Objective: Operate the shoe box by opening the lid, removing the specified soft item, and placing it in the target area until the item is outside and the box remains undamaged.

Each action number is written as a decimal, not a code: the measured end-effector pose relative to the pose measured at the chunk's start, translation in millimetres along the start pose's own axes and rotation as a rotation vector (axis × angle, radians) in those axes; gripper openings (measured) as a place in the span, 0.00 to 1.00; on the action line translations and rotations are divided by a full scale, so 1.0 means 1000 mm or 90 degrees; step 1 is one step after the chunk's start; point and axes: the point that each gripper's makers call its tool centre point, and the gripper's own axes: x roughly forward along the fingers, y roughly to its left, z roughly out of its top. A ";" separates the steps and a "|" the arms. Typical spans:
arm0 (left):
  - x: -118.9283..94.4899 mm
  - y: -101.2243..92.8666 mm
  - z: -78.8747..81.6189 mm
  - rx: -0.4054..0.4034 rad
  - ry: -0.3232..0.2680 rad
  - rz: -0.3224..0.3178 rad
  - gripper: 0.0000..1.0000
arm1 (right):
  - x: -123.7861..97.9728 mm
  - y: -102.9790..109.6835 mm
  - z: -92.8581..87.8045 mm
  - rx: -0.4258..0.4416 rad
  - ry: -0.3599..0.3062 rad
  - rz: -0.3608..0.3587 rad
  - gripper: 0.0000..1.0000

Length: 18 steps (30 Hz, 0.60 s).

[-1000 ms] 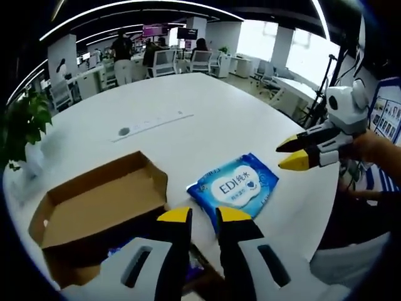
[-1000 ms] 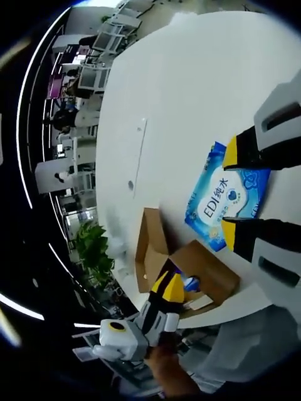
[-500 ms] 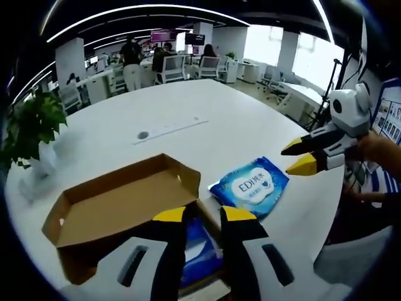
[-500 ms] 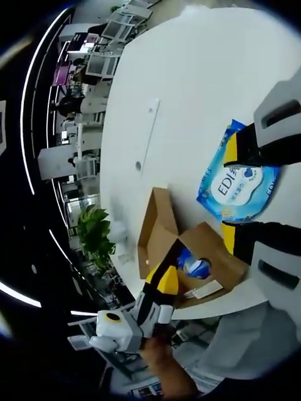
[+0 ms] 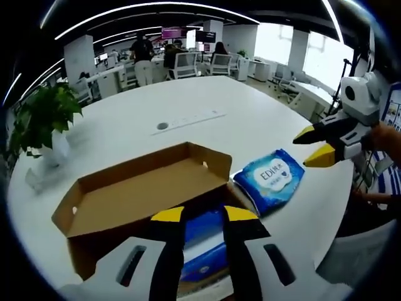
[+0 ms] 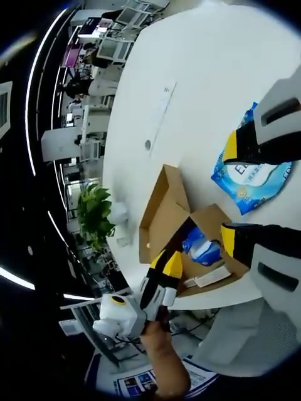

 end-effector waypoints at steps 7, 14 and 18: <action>-0.003 0.017 -0.010 -0.015 0.003 0.019 0.23 | 0.016 0.016 0.010 -0.028 -0.001 0.029 0.35; -0.001 0.035 -0.023 -0.029 0.012 0.038 0.23 | 0.031 0.028 0.015 -0.054 -0.003 0.052 0.34; 0.000 0.039 -0.030 -0.034 0.020 0.042 0.24 | 0.037 0.033 0.015 -0.063 -0.001 0.061 0.34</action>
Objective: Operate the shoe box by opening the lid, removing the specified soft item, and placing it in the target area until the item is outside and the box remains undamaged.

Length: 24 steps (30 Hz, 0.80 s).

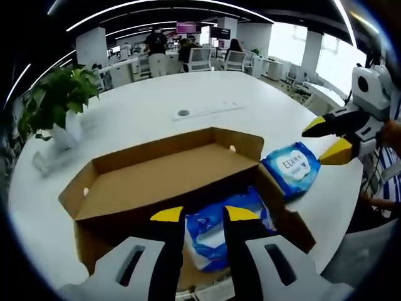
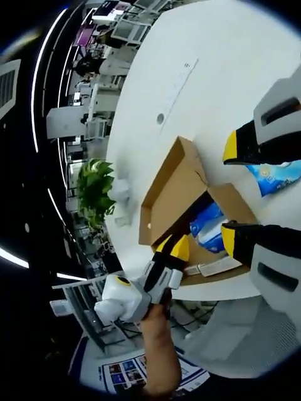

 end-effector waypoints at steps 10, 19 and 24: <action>0.003 0.000 -0.014 -0.012 0.010 -0.004 0.24 | 0.016 0.014 0.001 -0.016 0.008 0.026 0.33; 0.009 0.000 -0.032 -0.013 0.033 -0.009 0.25 | 0.033 0.021 -0.002 -0.054 0.026 0.035 0.30; 0.013 0.003 -0.039 -0.013 0.044 -0.007 0.24 | 0.043 0.026 -0.002 -0.073 0.033 0.038 0.28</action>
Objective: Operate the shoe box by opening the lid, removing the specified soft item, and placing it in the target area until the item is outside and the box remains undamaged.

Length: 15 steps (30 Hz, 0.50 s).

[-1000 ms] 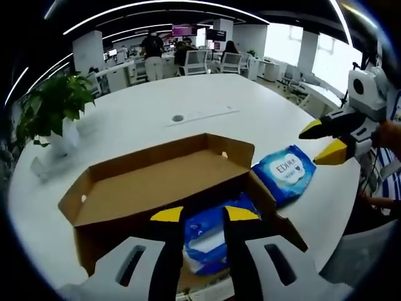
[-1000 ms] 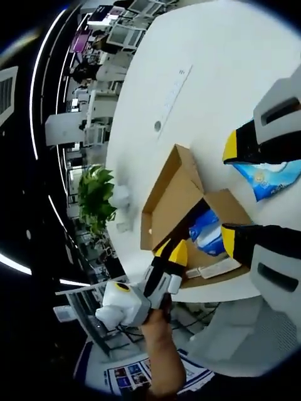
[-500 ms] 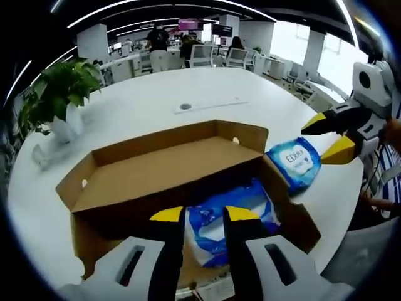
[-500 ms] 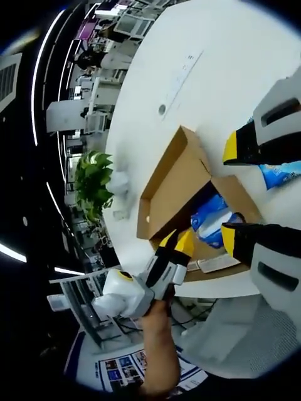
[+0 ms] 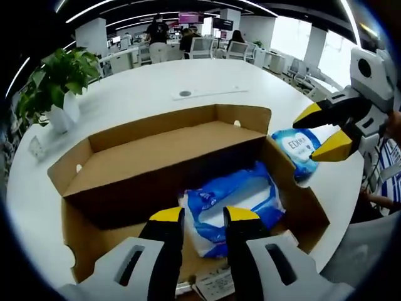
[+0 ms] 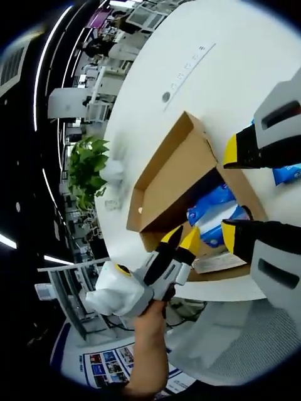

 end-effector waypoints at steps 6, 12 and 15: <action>0.004 0.005 -0.008 -0.009 0.013 0.003 0.23 | 0.012 0.005 0.002 -0.017 0.007 0.006 0.26; 0.007 0.011 -0.010 -0.031 0.015 0.004 0.19 | 0.030 0.010 0.003 -0.054 0.026 0.004 0.23; 0.008 0.011 -0.010 -0.044 0.017 0.003 0.15 | 0.039 0.012 0.003 -0.081 0.040 0.002 0.22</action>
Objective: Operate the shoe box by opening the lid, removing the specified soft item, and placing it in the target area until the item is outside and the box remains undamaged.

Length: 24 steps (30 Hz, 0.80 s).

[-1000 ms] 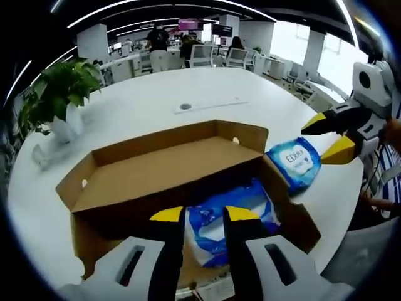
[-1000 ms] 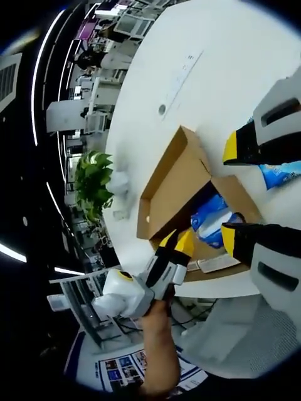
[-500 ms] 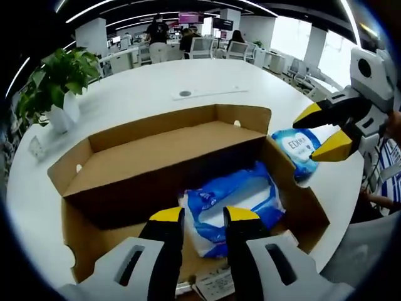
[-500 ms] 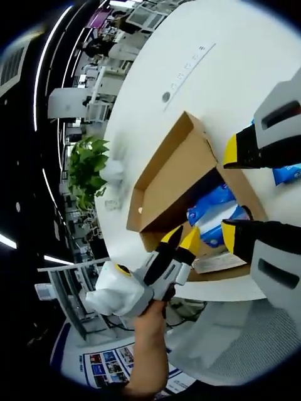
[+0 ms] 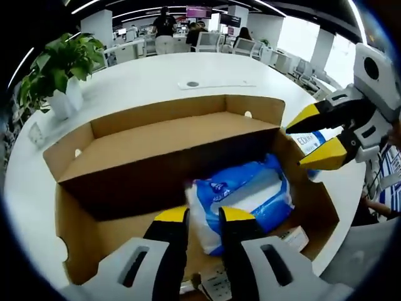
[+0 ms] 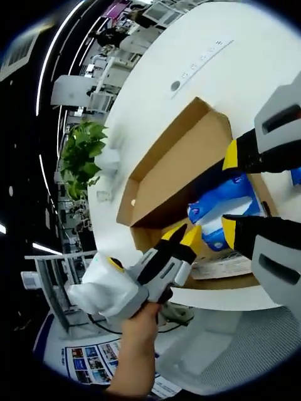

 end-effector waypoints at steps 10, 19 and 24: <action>0.002 -0.002 -0.003 -0.015 0.006 -0.006 0.07 | 0.023 0.004 -0.006 -0.052 0.045 -0.003 0.19; 0.003 -0.003 -0.004 -0.009 0.013 -0.008 0.00 | 0.036 0.001 -0.015 -0.097 0.092 -0.013 0.11; 0.001 -0.001 -0.004 -0.014 0.011 -0.008 0.00 | 0.040 0.004 -0.020 -0.101 0.105 -0.005 0.08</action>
